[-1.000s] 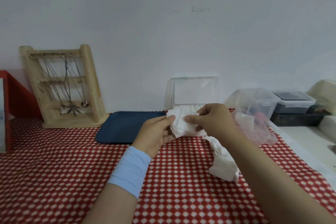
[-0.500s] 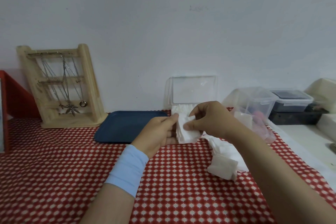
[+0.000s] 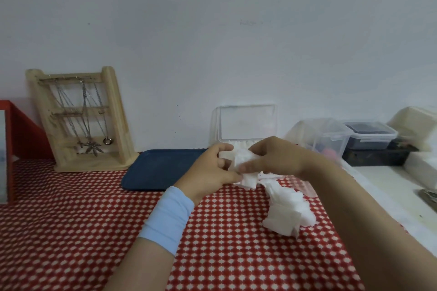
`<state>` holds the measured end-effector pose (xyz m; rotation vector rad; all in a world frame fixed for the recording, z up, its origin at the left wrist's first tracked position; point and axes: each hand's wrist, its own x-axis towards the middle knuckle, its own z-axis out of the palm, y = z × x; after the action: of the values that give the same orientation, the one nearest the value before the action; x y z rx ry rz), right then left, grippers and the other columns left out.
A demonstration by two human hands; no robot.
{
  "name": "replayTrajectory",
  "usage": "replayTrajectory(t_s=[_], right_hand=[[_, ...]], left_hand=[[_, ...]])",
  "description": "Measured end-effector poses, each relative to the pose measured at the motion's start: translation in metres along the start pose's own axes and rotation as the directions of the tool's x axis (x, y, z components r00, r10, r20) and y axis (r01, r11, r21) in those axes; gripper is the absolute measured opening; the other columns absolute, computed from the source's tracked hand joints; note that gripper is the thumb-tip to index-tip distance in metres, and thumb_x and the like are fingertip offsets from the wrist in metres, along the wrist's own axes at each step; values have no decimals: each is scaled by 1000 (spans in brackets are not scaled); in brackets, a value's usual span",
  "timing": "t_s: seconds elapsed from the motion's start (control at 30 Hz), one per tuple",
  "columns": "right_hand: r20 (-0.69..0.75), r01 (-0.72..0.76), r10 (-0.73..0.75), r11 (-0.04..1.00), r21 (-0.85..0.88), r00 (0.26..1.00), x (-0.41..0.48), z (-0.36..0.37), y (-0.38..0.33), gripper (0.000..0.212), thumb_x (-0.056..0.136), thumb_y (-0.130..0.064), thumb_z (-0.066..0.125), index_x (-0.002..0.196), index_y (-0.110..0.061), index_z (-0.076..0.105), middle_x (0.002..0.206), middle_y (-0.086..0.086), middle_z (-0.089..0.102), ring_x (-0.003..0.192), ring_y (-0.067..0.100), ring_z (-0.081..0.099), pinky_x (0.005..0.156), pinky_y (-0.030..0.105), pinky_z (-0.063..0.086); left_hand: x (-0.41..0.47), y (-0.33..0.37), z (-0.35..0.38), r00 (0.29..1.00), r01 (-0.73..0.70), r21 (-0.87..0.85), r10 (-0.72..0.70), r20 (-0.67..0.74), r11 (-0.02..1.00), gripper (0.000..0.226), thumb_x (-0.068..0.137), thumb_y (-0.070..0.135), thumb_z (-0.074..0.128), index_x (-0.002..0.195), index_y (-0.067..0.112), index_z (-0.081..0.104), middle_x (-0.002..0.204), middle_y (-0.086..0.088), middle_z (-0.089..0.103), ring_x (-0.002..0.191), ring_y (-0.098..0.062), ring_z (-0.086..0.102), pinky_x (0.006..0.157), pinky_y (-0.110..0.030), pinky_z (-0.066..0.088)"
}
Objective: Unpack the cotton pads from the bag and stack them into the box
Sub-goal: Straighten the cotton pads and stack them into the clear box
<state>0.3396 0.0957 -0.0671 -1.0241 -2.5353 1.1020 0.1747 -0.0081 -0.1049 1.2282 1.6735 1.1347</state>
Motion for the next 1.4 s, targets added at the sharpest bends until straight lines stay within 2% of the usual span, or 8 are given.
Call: replayTrajectory(t_s=[0.17,0.3,0.47,0.57,0.67,0.87,1.07,1.4], right_hand=[[-160,-6,17,998,65,987,12,-44,0,25,91,-24,73,97,0,69,87,12,76,75,21,75,67,35,63],[-301,-27,84,982,187,950,18,-75,13,17,92,-13,72,99,2,68,81,13,77,66,19,76,56,29,61],[-250,-135,198,960,246,948,33,-77,35,19,87,-7,77,99,6,70,81,20,76,70,27,77,67,37,64],[-178,-190,222,965,180,959,43,-65,40,24,89,-19,75,104,-1,69,87,14,78,80,29,77,75,40,63],[-156,-202,191,978,-53,969,51,-49,39,24,88,-26,74,101,-6,67,92,10,77,71,19,77,54,29,50],[-146,-261,219,862,-434,965,60,-36,29,32,78,-38,80,71,-15,59,62,-2,71,61,11,69,59,26,47],[-216,-336,274,548,-766,937,64,-27,13,30,80,-31,78,79,-18,51,75,-4,60,78,18,63,69,28,47],[17,-445,471,843,-302,882,64,-26,-5,32,101,-36,47,109,-6,58,96,10,71,83,25,71,87,35,56]], left_hand=[[27,30,-2,990,-63,105,76,-120,992,69,86,20,78,144,27,41,108,8,70,105,-12,67,103,-38,53],[59,45,6,962,-120,357,197,-189,926,30,98,26,59,128,28,58,106,12,63,93,-4,60,82,-24,49],[87,39,32,981,-194,776,137,140,600,32,103,40,48,121,32,73,132,0,59,127,-24,51,106,-38,42],[91,35,31,991,-137,902,52,127,410,33,100,43,48,115,32,76,133,-2,49,128,-26,41,104,-39,38],[91,29,22,994,-111,885,50,99,452,29,96,36,54,114,36,76,127,0,48,125,-23,43,95,-34,40],[96,24,18,995,-89,849,15,96,521,30,91,36,61,119,41,68,129,1,45,133,-23,37,106,-42,43],[98,16,16,994,-105,834,35,102,542,34,91,38,59,125,38,63,131,1,44,135,-22,34,105,-40,42],[82,1,8,980,-199,759,146,138,620,47,96,32,56,143,30,53,141,2,46,139,-21,31,111,-35,32]])
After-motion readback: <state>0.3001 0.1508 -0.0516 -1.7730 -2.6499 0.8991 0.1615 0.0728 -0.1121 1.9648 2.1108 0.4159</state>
